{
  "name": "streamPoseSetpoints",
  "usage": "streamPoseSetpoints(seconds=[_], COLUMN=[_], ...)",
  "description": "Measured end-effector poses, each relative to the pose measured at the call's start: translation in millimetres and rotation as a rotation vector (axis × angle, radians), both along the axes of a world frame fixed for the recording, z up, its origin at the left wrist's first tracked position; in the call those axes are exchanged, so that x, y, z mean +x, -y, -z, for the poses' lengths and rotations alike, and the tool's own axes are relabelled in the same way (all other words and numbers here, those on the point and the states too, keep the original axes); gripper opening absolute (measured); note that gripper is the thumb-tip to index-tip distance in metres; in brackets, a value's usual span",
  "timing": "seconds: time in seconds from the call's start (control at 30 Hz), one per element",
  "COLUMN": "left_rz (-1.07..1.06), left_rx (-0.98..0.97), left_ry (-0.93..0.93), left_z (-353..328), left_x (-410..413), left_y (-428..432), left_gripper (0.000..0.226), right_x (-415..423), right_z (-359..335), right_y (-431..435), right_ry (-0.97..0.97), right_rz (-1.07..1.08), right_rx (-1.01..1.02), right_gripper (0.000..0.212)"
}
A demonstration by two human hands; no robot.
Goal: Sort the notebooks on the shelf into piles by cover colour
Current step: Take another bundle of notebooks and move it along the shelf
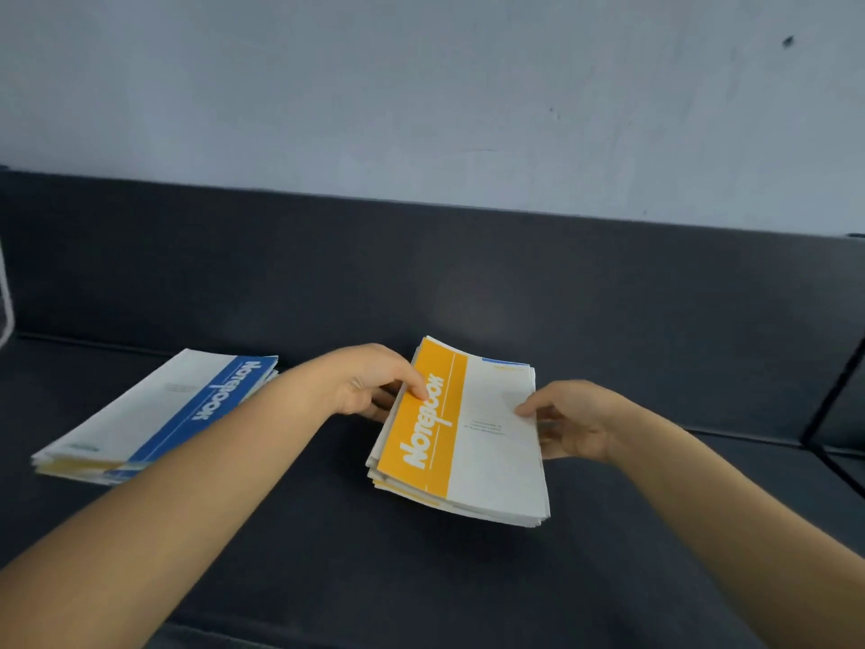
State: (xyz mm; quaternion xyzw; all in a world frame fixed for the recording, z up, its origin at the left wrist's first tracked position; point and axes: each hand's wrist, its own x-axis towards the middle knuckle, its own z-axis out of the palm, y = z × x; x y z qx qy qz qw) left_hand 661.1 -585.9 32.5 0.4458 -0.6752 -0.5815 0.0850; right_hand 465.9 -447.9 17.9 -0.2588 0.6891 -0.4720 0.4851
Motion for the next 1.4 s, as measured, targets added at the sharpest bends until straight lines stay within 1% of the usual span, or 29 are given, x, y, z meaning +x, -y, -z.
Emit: streamPoseSetpoints(seconds=[0.1,0.23,0.3,0.43,0.57,0.63,0.67,0.73,0.8,0.83,0.93,1.0,1.07,1.13,1.23,1.3,1.4], left_rz=[-0.025,-0.01,0.005,0.051,0.085,0.151,0.185,0.216,0.231,0.243,0.312,0.347,0.374,0.387,0.393,0.38,0.393], left_rx=[-0.008,-0.052,-0.069,-0.126,-0.216,-0.332,-0.454,-0.726,-0.88,-0.937,-1.098,-1.099,-1.103,-1.183,-1.303,-1.314,-1.286], left_ry=[0.033,0.07,0.095,0.161,0.211,0.288,0.357,0.477,0.498,0.495,0.489,0.452,0.425,0.42,0.428,0.446,0.448], left_z=[-1.8,-5.8,-4.5,2.6,9.4,10.7,10.2,5.5,0.3,-1.4,-3.2,-3.7,-3.8,-2.2,4.5,11.4,16.6], left_x=[25.2,58.6,75.1,101.8,118.7,120.4,120.6,119.1,113.3,108.3,82.4,62.6,32.7,-3.9,-63.8,-104.1,-161.4], left_y=[18.2,46.3,58.9,79.4,91.8,92.2,92.0,88.9,80.8,74.2,45.9,25.8,-1.2,-32.8,-86.3,-121.9,-171.7], left_gripper=[0.035,0.023,0.021,0.019,0.019,0.016,0.018,0.028,0.043,0.052,0.066,0.07,0.072,0.074,0.077,0.08,0.085], right_x=[21.4,55.7,75.3,110.3,134.9,138.9,138.8,133.3,123.4,117.4,93.5,77.6,55.7,28.6,-21.5,-60.0,-114.6], right_z=[-1.7,-3.5,-3.1,5.2,15.1,20.2,21.4,19.8,14.4,11.0,4.0,2.1,0.9,1.4,5.9,7.8,8.0], right_y=[22.3,53.1,67.8,94.0,112.9,118.3,118.9,114.9,104.6,97.5,69.9,50.6,21.2,-14.9,-79.2,-123.7,-183.3], right_ry=[-0.005,-0.019,-0.043,-0.143,-0.219,-0.341,-0.449,-0.736,-0.965,-1.037,-1.252,-1.341,-1.378,-1.401,-1.435,-1.46,-1.498], right_rz=[-0.025,-0.042,-0.043,-0.075,-0.059,-0.022,-0.01,0.001,0.018,0.022,0.023,0.03,0.038,0.042,0.05,0.052,0.068], right_rx=[0.007,0.009,0.011,0.066,0.086,0.085,0.09,0.126,0.171,0.2,0.262,0.272,0.296,0.325,0.375,0.407,0.453], right_gripper=[0.025,0.025,0.024,0.025,0.025,0.025,0.027,0.034,0.036,0.036,0.055,0.062,0.063,0.065,0.074,0.08,0.083])
